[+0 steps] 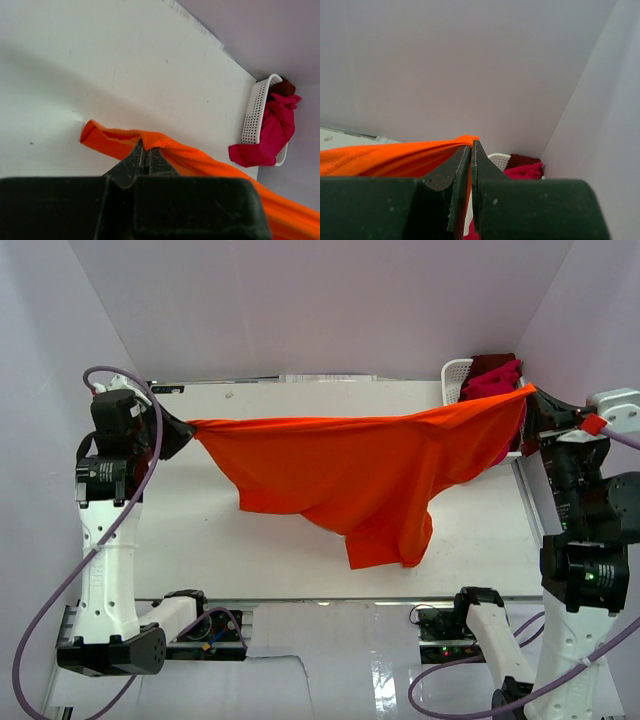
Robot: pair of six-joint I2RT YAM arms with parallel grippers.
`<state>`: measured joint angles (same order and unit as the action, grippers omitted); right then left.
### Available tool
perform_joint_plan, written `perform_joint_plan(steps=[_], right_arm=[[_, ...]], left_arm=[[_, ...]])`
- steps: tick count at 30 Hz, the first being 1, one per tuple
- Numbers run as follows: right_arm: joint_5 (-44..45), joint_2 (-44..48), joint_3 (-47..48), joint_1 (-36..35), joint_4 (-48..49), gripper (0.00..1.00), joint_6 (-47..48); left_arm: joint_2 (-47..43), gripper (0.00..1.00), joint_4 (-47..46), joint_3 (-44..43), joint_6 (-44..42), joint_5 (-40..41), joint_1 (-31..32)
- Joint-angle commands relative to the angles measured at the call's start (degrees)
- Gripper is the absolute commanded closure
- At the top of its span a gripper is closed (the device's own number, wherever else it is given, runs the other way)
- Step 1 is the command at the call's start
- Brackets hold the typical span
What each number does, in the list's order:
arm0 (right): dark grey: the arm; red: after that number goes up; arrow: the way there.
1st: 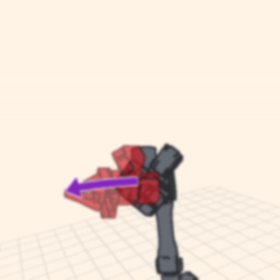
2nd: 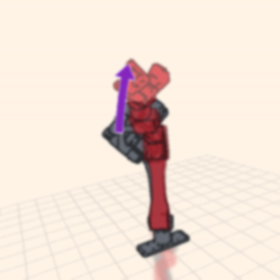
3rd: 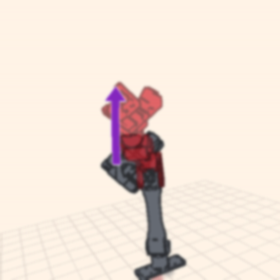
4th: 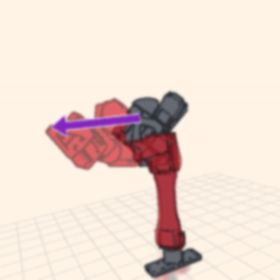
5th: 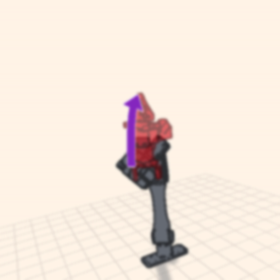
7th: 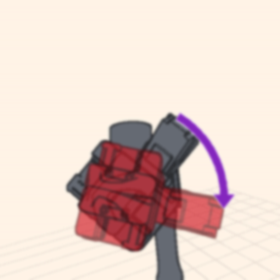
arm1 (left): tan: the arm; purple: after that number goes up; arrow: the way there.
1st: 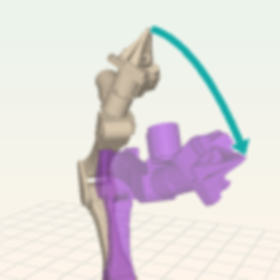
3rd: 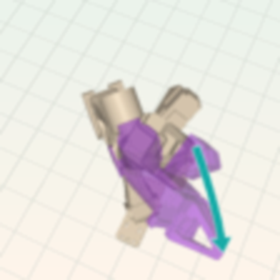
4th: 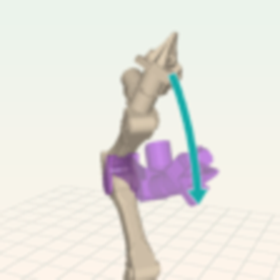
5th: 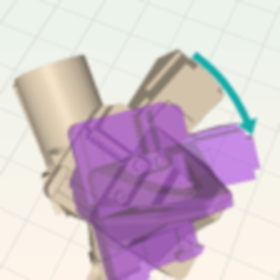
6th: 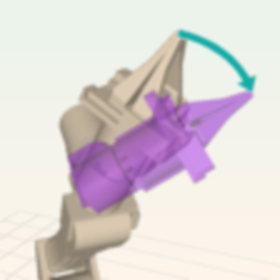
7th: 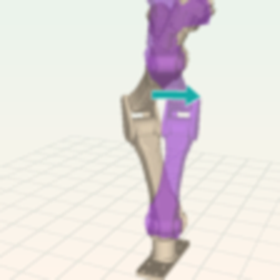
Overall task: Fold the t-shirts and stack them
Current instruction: Flatten out the tshirt
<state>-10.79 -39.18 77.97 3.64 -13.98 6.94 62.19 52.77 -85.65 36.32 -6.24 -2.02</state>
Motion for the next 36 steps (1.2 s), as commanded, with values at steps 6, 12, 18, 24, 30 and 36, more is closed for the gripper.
perform_joint_plan(steps=[6, 12, 18, 24, 30, 36], right_arm=[[-0.5, -7.4, 0.0, 0.1, -0.9, 0.92, -2.9], [-1.9, -12.9, -1.2, 0.1, -0.9, 0.92, -3.6], [-3.1, -16.3, 1.8, 0.0, -2.1, 0.92, -3.3], [-0.1, -9.7, 5.1, -0.3, -3.4, 0.92, -1.0], [2.3, -2.6, 12.6, -0.5, -5.1, 0.92, 2.5], [1.2, 4.0, 19.5, -0.5, -2.1, 0.92, 2.7]], left_arm=[[2.0, 1.00, -3.7, 5.4, 1.5, -1.9, -0.3], [9.2, 1.00, -8.3, 1.5, 2.5, -4.8, -0.6], [19.0, 1.00, -8.9, -11.0, 4.1, -10.9, -1.2], [9.4, 1.00, -11.4, -7.7, 4.9, -8.4, -1.2], [-12.2, 1.00, -20.2, 5.2, 3.0, -0.5, -1.2], [-28.2, 1.00, -24.6, 8.7, -0.3, 5.9, -1.2]])
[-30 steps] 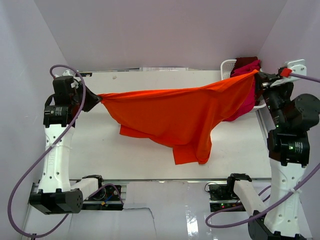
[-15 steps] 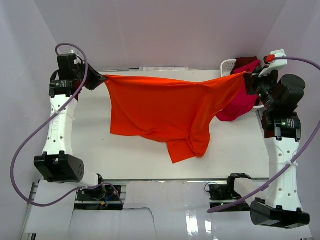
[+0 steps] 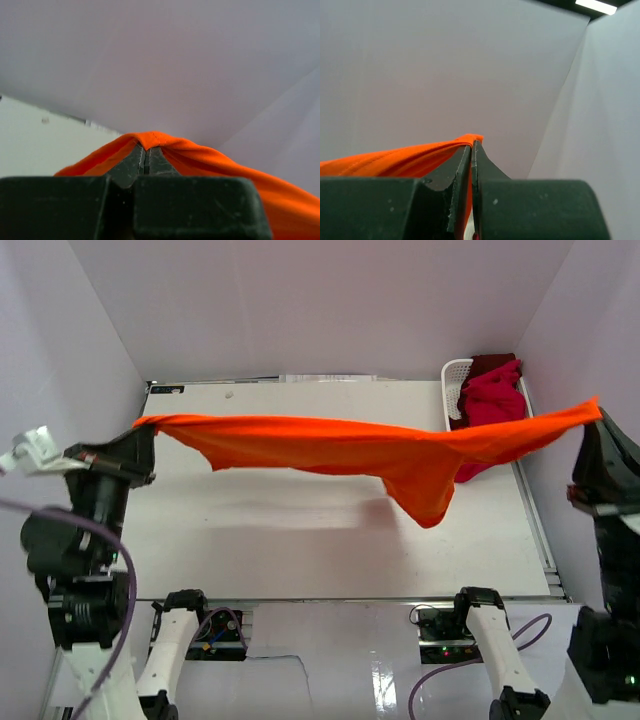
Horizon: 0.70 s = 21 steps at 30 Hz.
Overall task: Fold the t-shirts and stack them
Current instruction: Flatten out the tshirt
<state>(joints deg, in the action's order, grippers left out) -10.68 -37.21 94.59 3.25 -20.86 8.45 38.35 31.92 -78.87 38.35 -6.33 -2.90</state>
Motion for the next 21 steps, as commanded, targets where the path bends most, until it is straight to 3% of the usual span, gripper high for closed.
perform_joint_plan(steps=[1, 8, 11, 21], right_arm=[[0.8, 2.9, 3.1, -0.1, 5.5, 0.92, 1.0], [2.4, 13.5, -9.8, 0.2, 19.6, 0.92, -1.1], [3.9, 17.2, -16.2, 1.0, 20.0, 0.92, -1.3], [6.4, 26.6, -49.6, 1.9, 33.8, 0.92, -2.2]], left_arm=[[-5.4, 1.00, -3.4, 2.1, -2.5, 7.5, -0.3], [-12.6, 1.00, -0.8, 8.1, -2.6, 13.9, 1.9], [-14.5, 1.00, 1.2, 13.7, -1.6, 16.0, 1.9], [-17.6, 1.00, -1.8, 32.6, 0.9, 20.4, 4.1]])
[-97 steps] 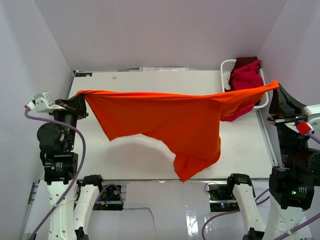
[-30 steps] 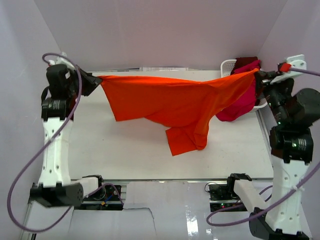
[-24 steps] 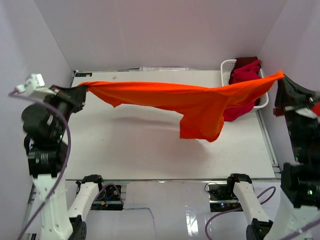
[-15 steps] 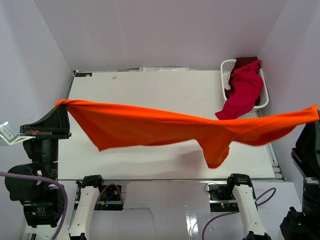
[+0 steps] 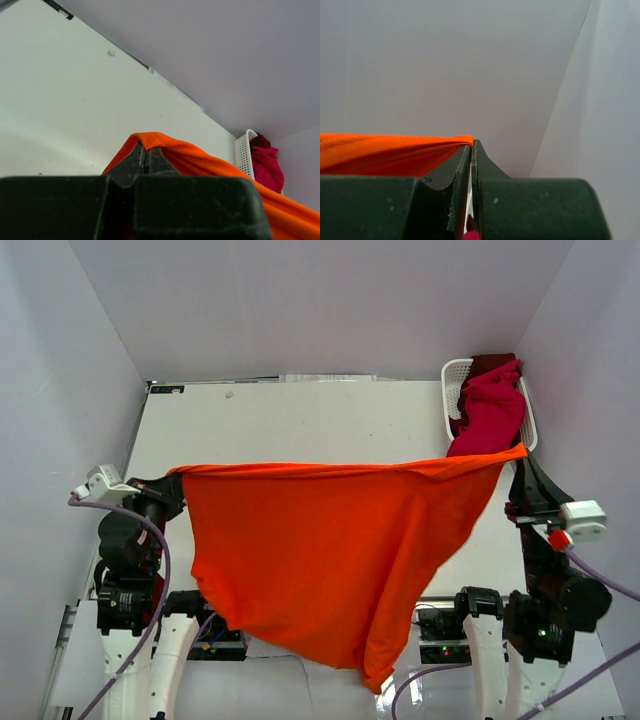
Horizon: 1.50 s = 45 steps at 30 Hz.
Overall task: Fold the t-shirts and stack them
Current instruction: Flatten out the tshirt
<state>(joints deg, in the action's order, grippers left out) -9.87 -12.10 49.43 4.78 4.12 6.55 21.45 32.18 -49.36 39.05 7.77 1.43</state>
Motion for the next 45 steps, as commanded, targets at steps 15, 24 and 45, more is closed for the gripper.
perform_joint_plan(steps=[15, 24, 45], right_arm=[[10.9, -10.3, -31.3, 0.3, 26.4, 0.92, -9.8], [6.2, -33.3, -24.8, 0.1, 27.8, 0.92, -12.8], [-8.8, -76.7, 12.6, -7.5, 4.7, 0.92, -7.2]], left_arm=[[18.8, 1.00, -25.1, 23.3, 8.1, 4.9, -0.2], [37.8, 1.00, -34.1, 17.1, 4.7, 6.6, -0.2], [71.4, 1.00, -36.5, -6.6, -1.3, -1.2, 0.6]])
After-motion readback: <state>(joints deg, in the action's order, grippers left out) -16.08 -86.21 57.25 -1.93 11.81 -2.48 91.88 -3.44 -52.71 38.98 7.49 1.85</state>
